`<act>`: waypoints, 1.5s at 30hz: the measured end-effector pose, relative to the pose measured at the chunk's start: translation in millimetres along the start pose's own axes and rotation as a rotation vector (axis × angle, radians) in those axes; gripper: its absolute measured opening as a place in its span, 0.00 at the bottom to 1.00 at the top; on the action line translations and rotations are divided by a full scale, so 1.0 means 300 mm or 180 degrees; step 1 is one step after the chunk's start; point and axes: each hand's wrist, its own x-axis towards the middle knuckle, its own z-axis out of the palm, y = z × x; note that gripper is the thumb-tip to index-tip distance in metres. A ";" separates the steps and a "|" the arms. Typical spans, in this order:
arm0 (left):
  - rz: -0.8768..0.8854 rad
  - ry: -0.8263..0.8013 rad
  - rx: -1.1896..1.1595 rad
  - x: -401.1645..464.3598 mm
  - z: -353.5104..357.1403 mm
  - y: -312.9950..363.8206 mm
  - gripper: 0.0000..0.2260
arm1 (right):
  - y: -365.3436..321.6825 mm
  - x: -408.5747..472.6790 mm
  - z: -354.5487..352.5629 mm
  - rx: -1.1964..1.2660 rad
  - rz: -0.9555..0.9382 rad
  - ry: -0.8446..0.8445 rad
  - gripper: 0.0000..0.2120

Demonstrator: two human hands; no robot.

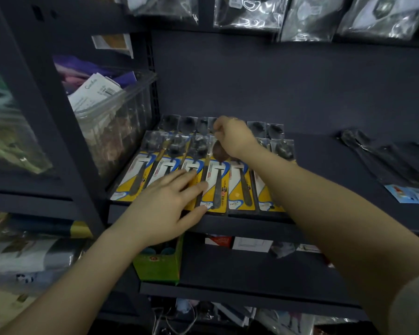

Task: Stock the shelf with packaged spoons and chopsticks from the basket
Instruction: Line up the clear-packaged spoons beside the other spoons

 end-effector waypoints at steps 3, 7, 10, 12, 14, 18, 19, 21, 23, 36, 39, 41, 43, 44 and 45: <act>0.0109 0.0337 -0.0183 0.033 -0.061 0.043 0.27 | 0.028 -0.100 -0.078 0.0099 -0.0305 0.0405 0.11; 0.0456 0.0730 -0.0467 0.118 -0.100 0.165 0.20 | 0.215 -0.280 -0.176 -0.0198 -0.0050 0.0292 0.09; 0.0618 0.0651 -0.0791 0.191 -0.079 0.264 0.20 | 0.395 -0.371 -0.249 -0.0402 0.0543 0.0353 0.12; 0.0750 0.0575 -0.0835 0.258 -0.052 0.341 0.20 | 0.531 -0.426 -0.304 -0.0789 0.1144 0.0375 0.18; 0.0811 0.0500 -0.0998 0.332 -0.028 0.422 0.21 | 0.666 -0.474 -0.350 -0.1124 0.1769 0.0218 0.25; 0.0569 0.0169 -0.1452 0.498 0.020 0.567 0.16 | 0.858 -0.489 -0.435 -0.0773 0.2567 -0.0258 0.34; 0.0447 0.0017 -0.1550 0.541 0.032 0.600 0.17 | 0.882 -0.477 -0.458 -0.0613 0.2648 -0.0351 0.36; 0.0127 -0.0333 -0.1774 0.622 0.060 0.659 0.19 | 0.927 -0.442 -0.486 -0.0551 0.2616 -0.0434 0.39; -0.0246 -0.0570 -0.2089 0.692 0.091 0.710 0.21 | 0.966 -0.406 -0.489 -0.0581 0.2413 -0.0549 0.39; -0.2350 -0.0210 -0.5349 0.934 0.139 0.997 0.10 | 0.972 -0.416 -0.493 0.1623 0.1624 -0.0474 0.06; -0.2502 -0.0068 -0.5378 0.938 0.144 0.994 0.09 | 0.988 -0.421 -0.496 0.2357 0.1620 -0.0495 0.10; -0.2336 -0.0177 -0.5037 0.941 0.150 1.000 0.08 | 0.998 -0.423 -0.504 0.2498 0.1636 -0.0608 0.11; -0.2074 -0.0278 -0.4446 0.946 0.163 1.019 0.06 | 1.024 -0.421 -0.512 0.1761 0.1446 -0.0566 0.14; -0.1926 -0.0304 -0.4117 0.950 0.166 1.033 0.07 | 1.043 -0.420 -0.519 0.1270 0.1339 -0.0452 0.15; -0.1800 -0.0332 -0.3818 0.955 0.165 1.047 0.09 | 1.060 -0.421 -0.532 0.0949 0.1294 -0.0300 0.17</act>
